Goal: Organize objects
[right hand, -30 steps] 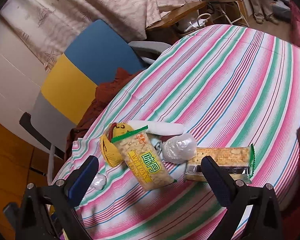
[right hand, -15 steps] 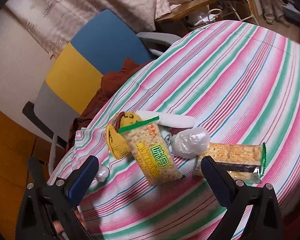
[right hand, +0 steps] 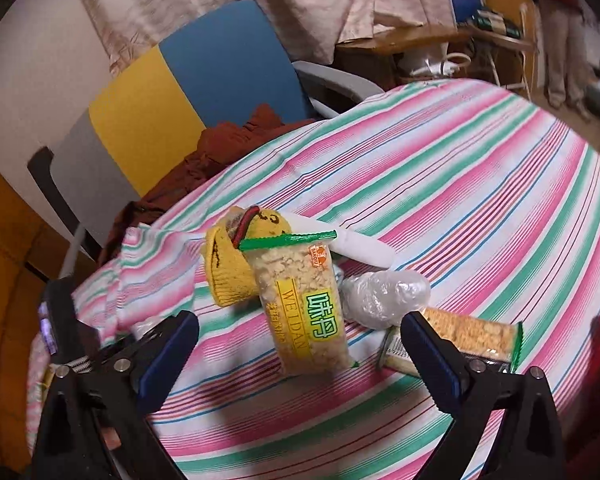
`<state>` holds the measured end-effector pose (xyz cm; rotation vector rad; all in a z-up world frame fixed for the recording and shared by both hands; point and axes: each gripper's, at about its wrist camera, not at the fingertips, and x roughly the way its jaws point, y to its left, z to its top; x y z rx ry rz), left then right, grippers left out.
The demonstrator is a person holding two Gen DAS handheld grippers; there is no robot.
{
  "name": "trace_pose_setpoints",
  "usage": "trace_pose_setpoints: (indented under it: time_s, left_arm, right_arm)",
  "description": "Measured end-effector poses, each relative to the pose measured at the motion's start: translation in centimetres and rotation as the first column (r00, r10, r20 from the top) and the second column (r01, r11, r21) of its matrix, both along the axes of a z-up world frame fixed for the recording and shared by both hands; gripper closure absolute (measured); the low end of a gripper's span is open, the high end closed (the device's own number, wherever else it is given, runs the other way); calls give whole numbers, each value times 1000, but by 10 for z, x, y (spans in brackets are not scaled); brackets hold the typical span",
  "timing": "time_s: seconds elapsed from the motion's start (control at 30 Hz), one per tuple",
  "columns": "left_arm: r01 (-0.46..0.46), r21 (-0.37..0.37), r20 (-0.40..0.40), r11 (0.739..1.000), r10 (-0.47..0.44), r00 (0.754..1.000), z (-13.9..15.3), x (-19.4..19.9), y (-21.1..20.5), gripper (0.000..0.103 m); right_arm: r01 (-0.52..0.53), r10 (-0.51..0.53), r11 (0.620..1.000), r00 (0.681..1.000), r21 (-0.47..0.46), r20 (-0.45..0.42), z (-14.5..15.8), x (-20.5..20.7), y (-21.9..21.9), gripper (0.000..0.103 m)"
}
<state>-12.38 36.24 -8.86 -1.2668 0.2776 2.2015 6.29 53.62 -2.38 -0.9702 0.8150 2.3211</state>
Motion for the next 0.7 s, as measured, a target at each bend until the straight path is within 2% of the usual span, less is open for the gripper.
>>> trace_pose_setpoints:
  time_s: [0.07,0.17,0.23,0.4,0.47,0.57,0.6,0.63,0.7]
  left_arm:
    - [7,-7,-6,1000,-7,1000,1,13,-8,58]
    - [24,4,6,1000,-24,1000,2,35,-20,58]
    - [46,-1,-20,999,-46,999,2,53,-27,58]
    - [100,-13,-109,995,-100,989,-2,85,-41,57]
    - [109,-10,-110,994,-110,988,-3,87,-41,57]
    - [107,2,-105,994,-107,989,-4,86,-43,57]
    - [107,7,-104,994,-106,989,-4,86,-43,57]
    - [107,9,-104,994,-106,989,-4,86,-44,57]
    - [108,22,-98,994,-106,989,-5,84,-45,57]
  right_arm:
    - [-8,7,999,1000,31,30,-2,-4,-2,6]
    - [-29,24,997,997,72,72,-3,-12,-6,14]
    - [-42,28,992,994,120,109,-4,-20,-8,19]
    - [-73,49,984,987,162,152,-8,-39,-8,21]
    - [-86,58,981,985,171,164,-10,-44,-7,21]
    - [-91,62,985,980,148,190,-17,-47,-4,29]
    - [-99,70,986,977,137,201,-21,-47,-3,38]
    - [-110,83,986,976,126,201,-22,-48,-2,52]
    - [-124,94,984,973,130,211,-23,-49,-4,60]
